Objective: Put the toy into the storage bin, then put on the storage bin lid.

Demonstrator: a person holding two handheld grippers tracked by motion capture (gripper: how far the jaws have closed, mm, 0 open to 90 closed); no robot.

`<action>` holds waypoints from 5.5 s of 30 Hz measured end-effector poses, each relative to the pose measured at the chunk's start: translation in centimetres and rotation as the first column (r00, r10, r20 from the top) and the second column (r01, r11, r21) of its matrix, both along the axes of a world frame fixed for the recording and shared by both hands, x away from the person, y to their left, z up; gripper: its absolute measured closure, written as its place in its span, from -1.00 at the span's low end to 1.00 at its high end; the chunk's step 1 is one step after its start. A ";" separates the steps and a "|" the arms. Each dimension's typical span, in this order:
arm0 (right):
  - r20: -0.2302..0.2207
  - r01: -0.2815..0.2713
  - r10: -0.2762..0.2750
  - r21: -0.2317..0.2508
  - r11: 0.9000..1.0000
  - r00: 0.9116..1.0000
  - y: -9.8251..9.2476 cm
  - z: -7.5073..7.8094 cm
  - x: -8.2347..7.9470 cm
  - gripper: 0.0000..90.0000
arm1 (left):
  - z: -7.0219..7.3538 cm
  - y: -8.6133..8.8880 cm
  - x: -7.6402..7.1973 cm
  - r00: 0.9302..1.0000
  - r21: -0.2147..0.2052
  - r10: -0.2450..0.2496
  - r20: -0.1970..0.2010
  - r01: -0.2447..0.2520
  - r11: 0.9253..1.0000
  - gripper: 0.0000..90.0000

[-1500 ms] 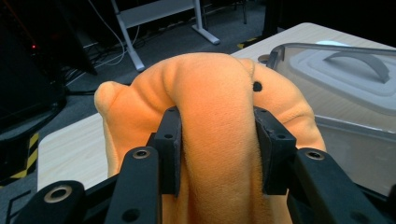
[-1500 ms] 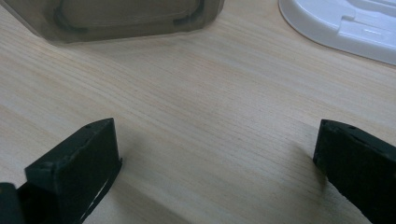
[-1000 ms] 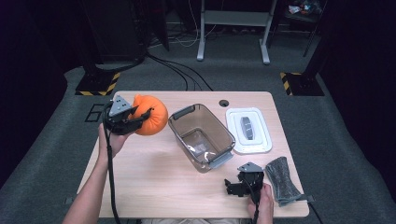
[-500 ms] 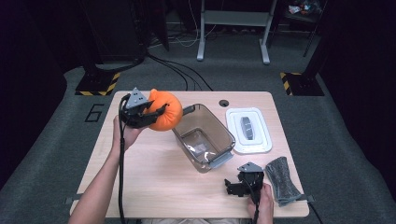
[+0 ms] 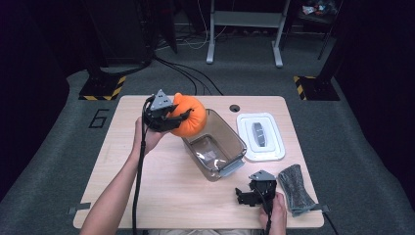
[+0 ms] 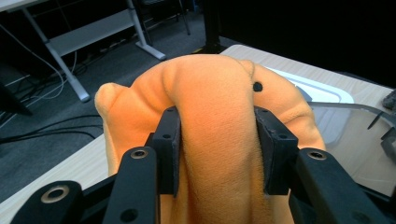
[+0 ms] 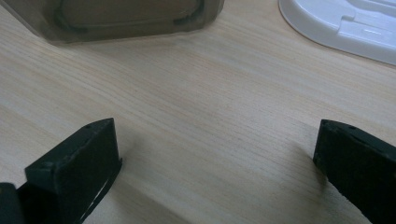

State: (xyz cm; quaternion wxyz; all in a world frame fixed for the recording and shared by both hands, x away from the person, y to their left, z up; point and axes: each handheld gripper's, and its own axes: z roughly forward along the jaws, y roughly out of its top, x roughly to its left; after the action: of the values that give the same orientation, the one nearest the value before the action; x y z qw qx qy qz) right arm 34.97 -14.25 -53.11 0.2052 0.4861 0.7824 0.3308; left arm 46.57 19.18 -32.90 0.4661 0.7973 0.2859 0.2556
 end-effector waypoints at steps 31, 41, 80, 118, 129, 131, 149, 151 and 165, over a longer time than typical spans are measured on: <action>0.001 0.003 -0.003 0.000 1.000 1.000 0.0 0.0 0.0 -1.00 | -3.7 -4.6 1.3 0.989 -0.010 -0.088 -0.118 0.088 0.996 0.27; 0.000 -0.001 0.001 -0.001 1.000 1.000 0.0 0.0 0.0 -1.00 | -4.9 -5.1 2.0 0.985 0.011 -0.085 -0.152 0.088 0.996 0.25; -0.002 -0.008 0.008 -0.005 1.000 1.000 -0.1 0.0 0.0 -1.00 | -7.4 -6.5 3.7 0.961 0.125 -0.060 -0.270 0.097 0.987 0.12; -0.002 -0.012 0.012 -0.008 1.000 1.000 -0.1 0.0 0.0 -1.00 | -6.2 -6.5 2.7 0.954 0.159 -0.057 -0.295 0.108 0.981 -0.53; -0.003 -0.009 0.009 -0.003 1.000 1.000 0.0 0.0 0.0 -1.00 | -4.7 -5.0 0.3 0.968 0.119 -0.071 -0.242 0.102 0.988 -0.69; -0.004 -0.007 0.007 -0.002 1.000 1.000 0.0 0.0 0.0 -1.00 | -4.7 -4.6 -0.1 0.970 0.119 -0.066 -0.233 0.095 0.988 -0.70; 0.001 -0.029 0.029 -0.023 0.999 1.000 -0.7 0.2 0.0 -1.00 | -5.9 2.9 -4.0 0.985 0.037 0.059 -0.160 -0.053 0.998 -0.77; -0.025 -0.025 0.025 -0.015 1.000 0.999 -0.7 0.3 0.1 -1.00 | -6.6 3.9 -4.4 0.983 0.038 0.077 -0.164 -0.071 0.997 -0.77; -0.014 -0.003 0.002 -0.020 1.000 1.000 -1.4 1.7 1.0 -1.00 | -13.3 8.2 -6.0 0.950 0.059 0.226 -0.218 -0.218 0.974 -0.88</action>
State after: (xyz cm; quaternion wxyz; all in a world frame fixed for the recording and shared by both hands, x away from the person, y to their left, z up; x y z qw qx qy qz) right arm 35.94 -15.62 -51.36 0.2039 0.4855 0.7877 0.3199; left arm 40.61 27.42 -46.21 0.3858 0.7914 0.4199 0.2202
